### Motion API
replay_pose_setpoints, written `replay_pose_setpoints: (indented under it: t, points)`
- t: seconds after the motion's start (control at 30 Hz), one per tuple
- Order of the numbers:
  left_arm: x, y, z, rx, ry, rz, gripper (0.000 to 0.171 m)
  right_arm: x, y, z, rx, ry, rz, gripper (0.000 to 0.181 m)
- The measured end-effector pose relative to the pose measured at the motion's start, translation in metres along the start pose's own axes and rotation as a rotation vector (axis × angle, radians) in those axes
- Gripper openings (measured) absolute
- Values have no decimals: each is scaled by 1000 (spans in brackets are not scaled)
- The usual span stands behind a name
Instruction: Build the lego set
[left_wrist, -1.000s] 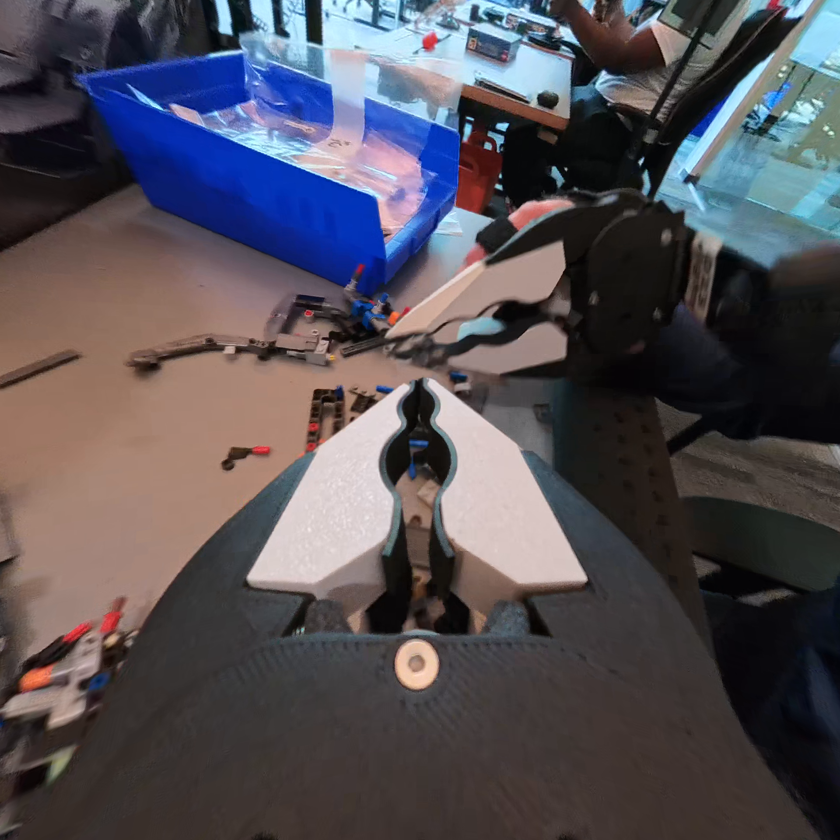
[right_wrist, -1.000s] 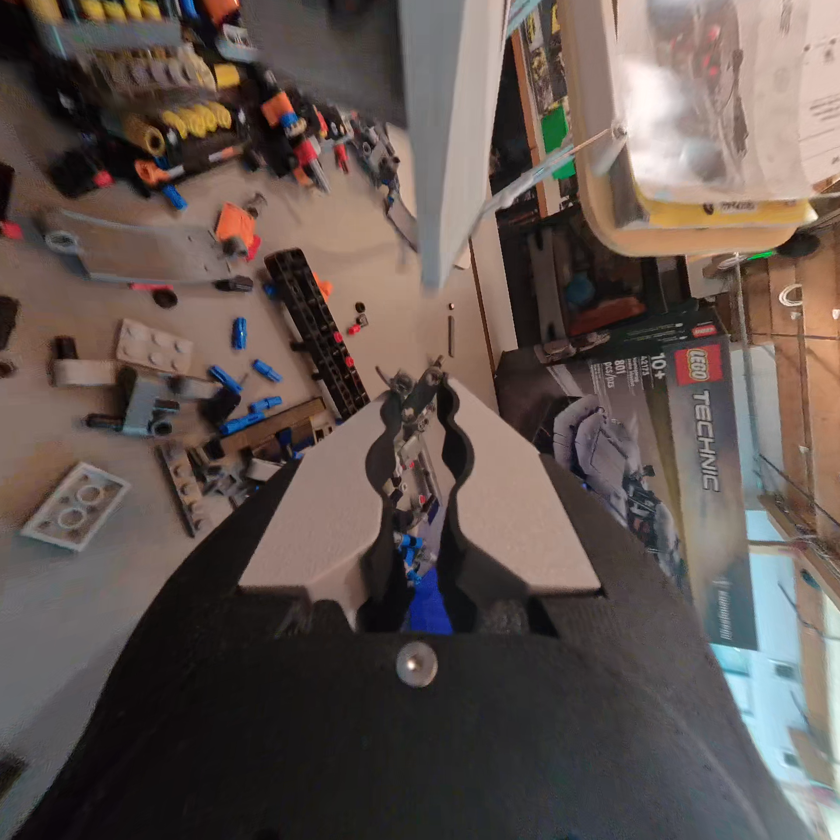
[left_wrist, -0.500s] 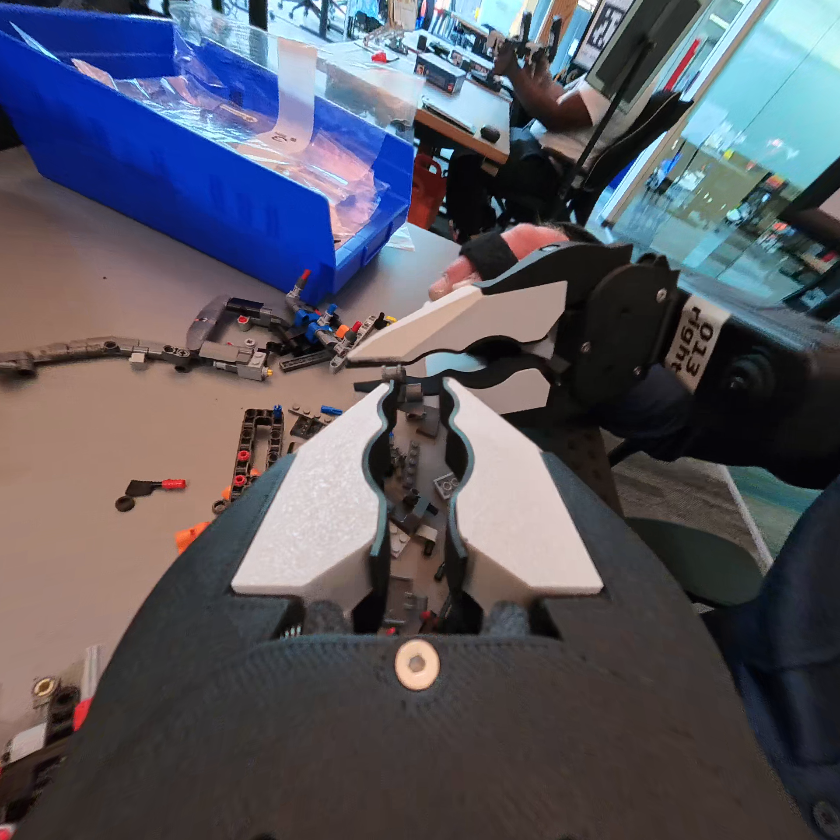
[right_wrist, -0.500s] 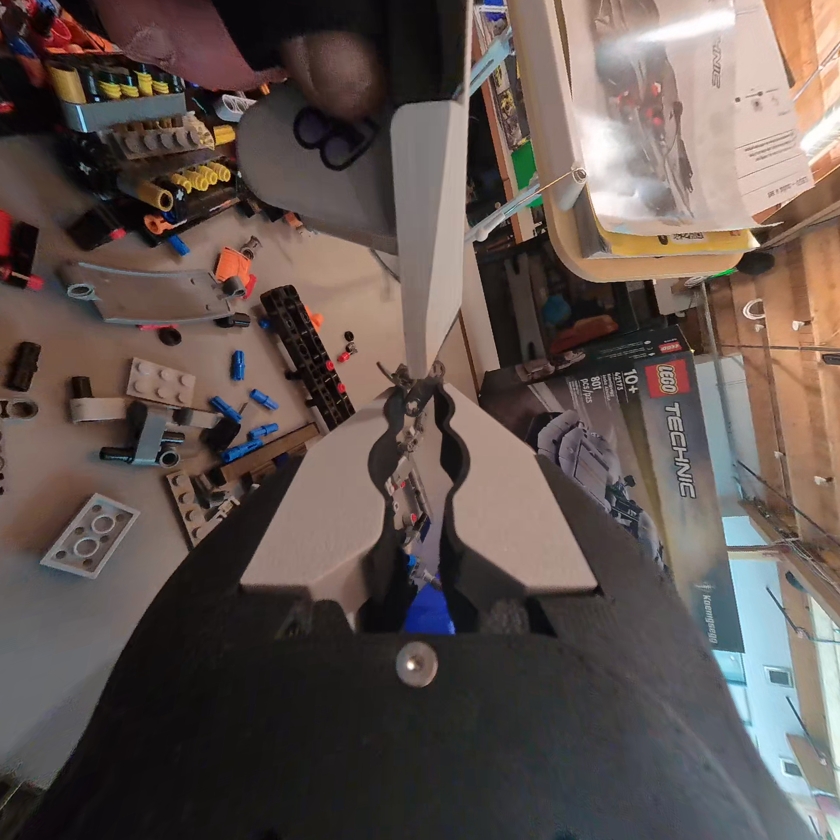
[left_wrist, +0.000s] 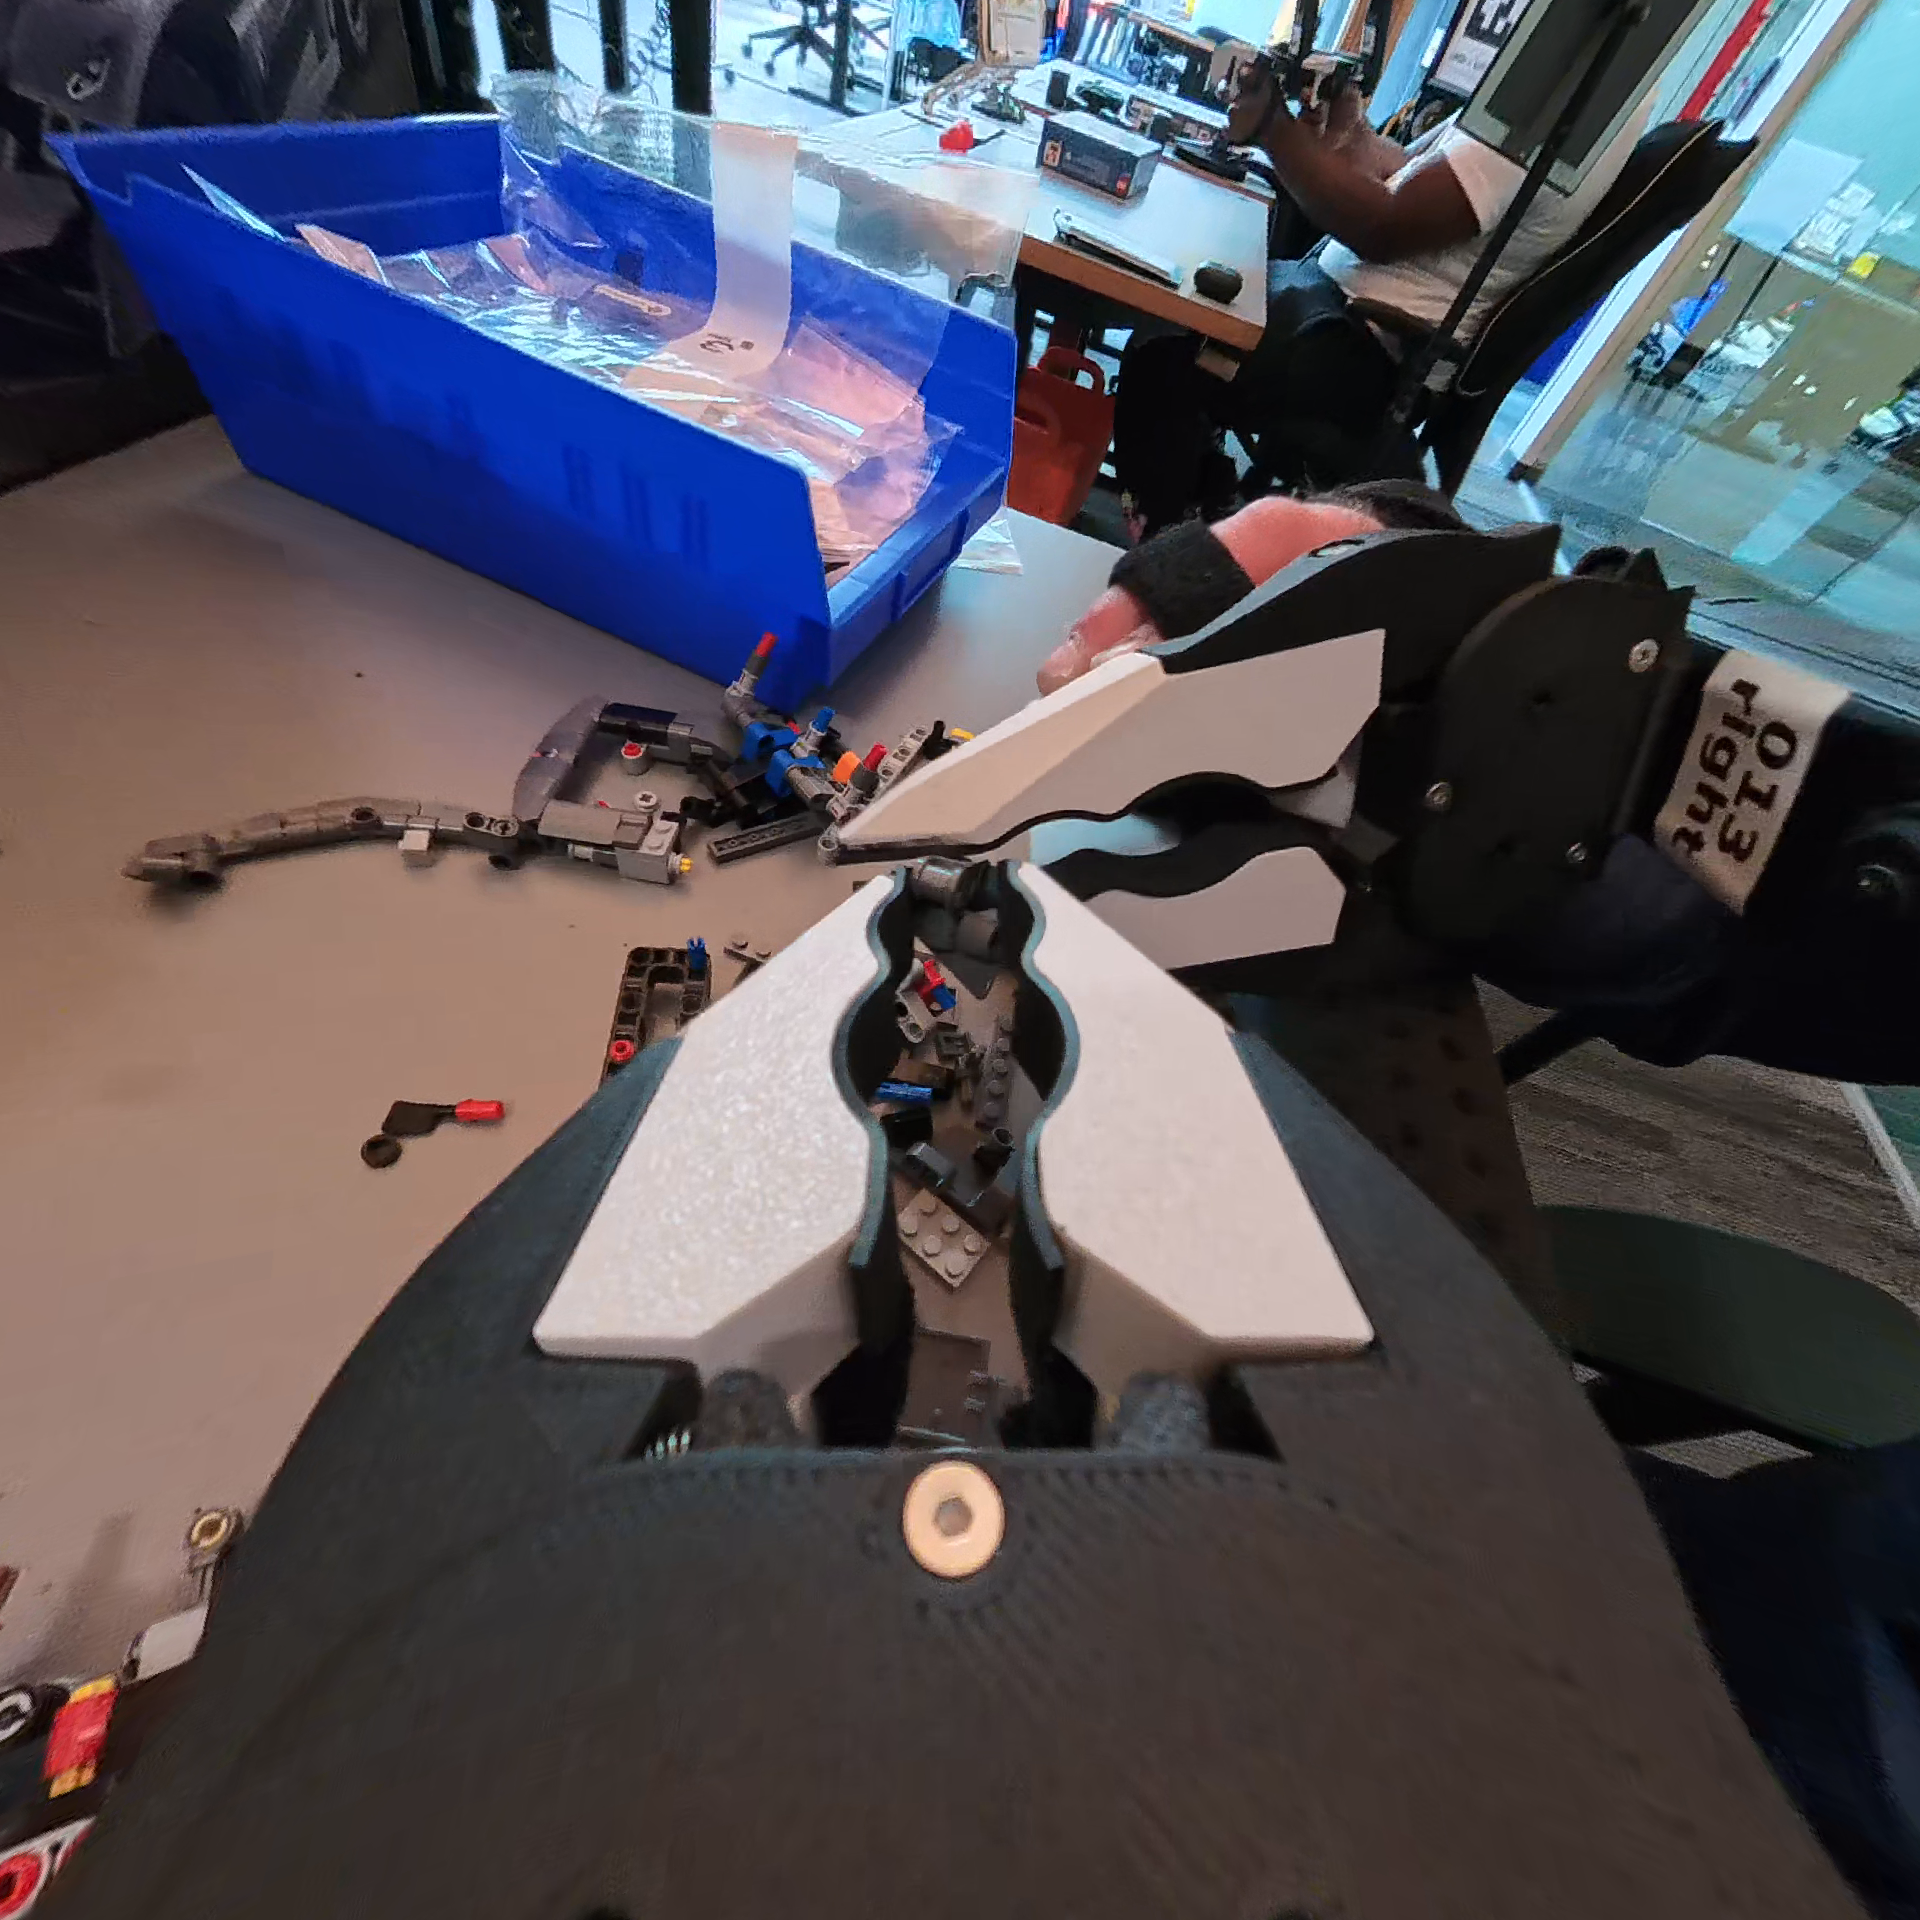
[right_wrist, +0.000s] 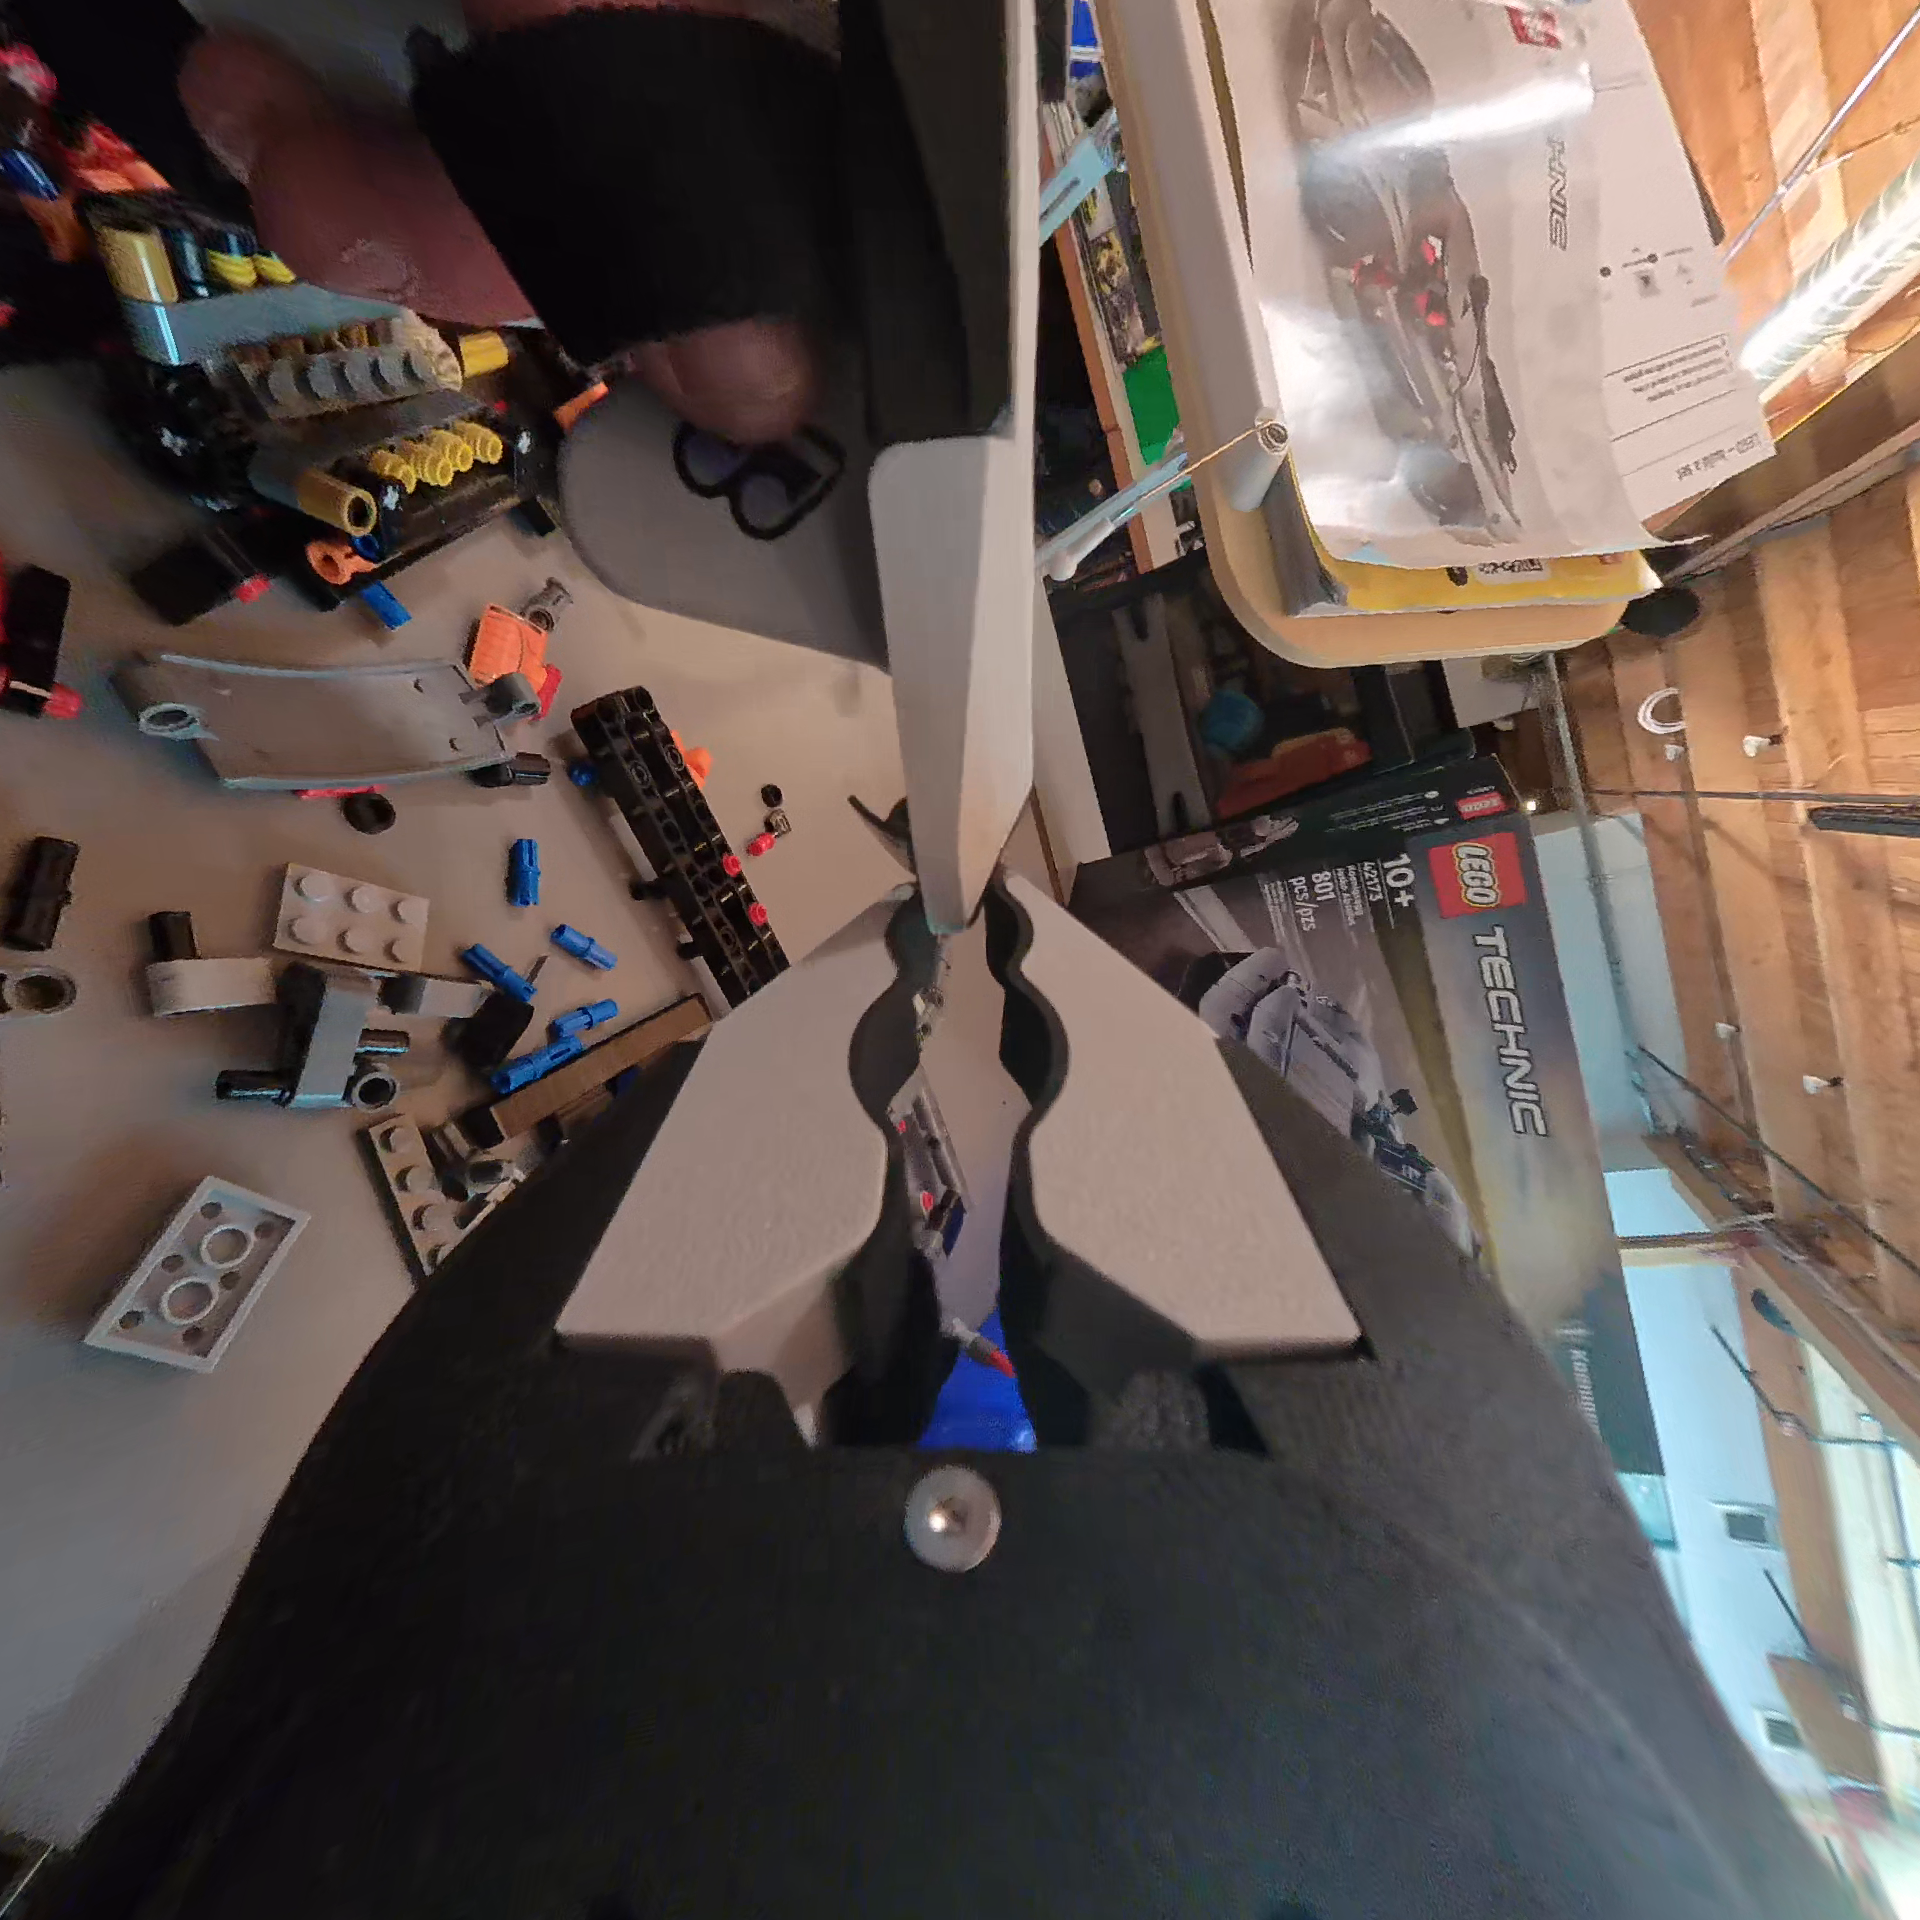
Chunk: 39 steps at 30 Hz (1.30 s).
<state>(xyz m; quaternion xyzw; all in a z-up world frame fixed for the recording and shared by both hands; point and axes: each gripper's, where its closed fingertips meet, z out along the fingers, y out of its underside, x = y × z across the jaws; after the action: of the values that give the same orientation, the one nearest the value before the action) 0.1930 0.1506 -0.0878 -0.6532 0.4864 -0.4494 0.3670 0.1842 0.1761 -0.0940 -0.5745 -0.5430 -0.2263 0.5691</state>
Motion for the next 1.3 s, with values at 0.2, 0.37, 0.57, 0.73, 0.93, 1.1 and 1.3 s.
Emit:
replay_pose_setpoints:
  t: [0.2,0.37,0.57,0.73,0.93,1.1,1.3]
  points:
    - [1,3,-2,-23,12,-2,6,-3,2,-1,-1,-34,20,3]
    - [0,4,-2,-24,28,-28,6,-3,5,0,-14,-49,42,2]
    - [6,1,-5,23,157,-140,6,-4,-1,-4,60,-110,127,2]
    - [4,-13,-13,122,195,-162,6,2,-7,-10,176,-213,361,0]
    - [1,-27,-17,233,215,-155,6,-8,-9,-7,264,-544,801,23]
    - [11,-33,-9,267,220,-99,6,2,-22,-12,383,-653,998,30]
    - [4,-35,-7,278,122,-9,6,5,-29,-20,469,-731,1074,30]
